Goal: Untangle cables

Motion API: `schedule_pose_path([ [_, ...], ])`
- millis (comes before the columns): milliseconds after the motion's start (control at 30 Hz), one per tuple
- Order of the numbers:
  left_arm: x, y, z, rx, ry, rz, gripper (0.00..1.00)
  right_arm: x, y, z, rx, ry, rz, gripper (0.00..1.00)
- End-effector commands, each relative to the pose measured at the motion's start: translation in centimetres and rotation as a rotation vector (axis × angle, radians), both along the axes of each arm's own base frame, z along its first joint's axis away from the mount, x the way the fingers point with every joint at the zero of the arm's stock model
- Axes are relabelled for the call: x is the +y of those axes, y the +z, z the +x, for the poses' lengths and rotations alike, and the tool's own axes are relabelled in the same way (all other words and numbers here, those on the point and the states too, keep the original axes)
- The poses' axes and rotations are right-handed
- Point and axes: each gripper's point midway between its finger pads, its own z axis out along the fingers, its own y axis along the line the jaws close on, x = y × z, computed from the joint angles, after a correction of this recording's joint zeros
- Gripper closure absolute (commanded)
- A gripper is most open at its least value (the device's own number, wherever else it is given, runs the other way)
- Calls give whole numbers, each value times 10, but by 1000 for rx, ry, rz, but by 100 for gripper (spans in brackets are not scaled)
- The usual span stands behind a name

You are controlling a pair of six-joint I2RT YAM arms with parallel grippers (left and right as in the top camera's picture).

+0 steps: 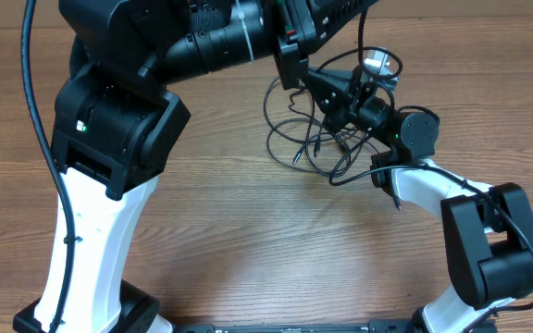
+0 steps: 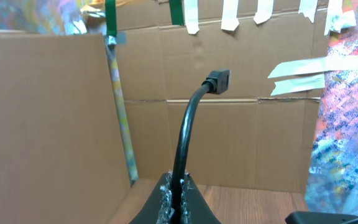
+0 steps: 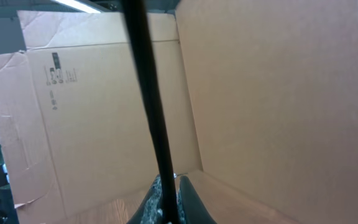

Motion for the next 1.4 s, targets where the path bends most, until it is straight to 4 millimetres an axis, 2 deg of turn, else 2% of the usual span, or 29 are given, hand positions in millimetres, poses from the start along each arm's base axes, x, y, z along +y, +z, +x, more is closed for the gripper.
schedule_pose_path([
  [0,5,6,-4,13,21,-10,96,-7,5,8,6,-22,14,96],
  [167,9,1,2,20,40,2,96,-24,5,16,34,-48,31,96],
  [333,43,-12,48,93,251,23,96,-76,8,32,145,-86,116,96],
  [467,70,-47,80,205,429,106,96,-115,26,23,126,-65,168,96],
  [533,83,-75,92,266,521,192,96,-133,31,23,155,-69,198,96],
  [633,95,-113,103,360,613,300,96,-149,42,20,127,-98,196,96],
  [867,95,-178,120,519,630,463,92,-153,81,7,41,-96,200,96],
  [967,97,-212,127,591,638,554,96,-153,98,6,33,-81,213,96],
  [1133,103,-260,135,710,669,680,96,-158,123,18,93,-48,213,96],
  [1267,111,-293,144,774,716,769,96,-157,151,24,113,-24,210,96],
  [1367,110,-317,149,824,708,821,96,-156,175,25,117,-10,214,96],
])
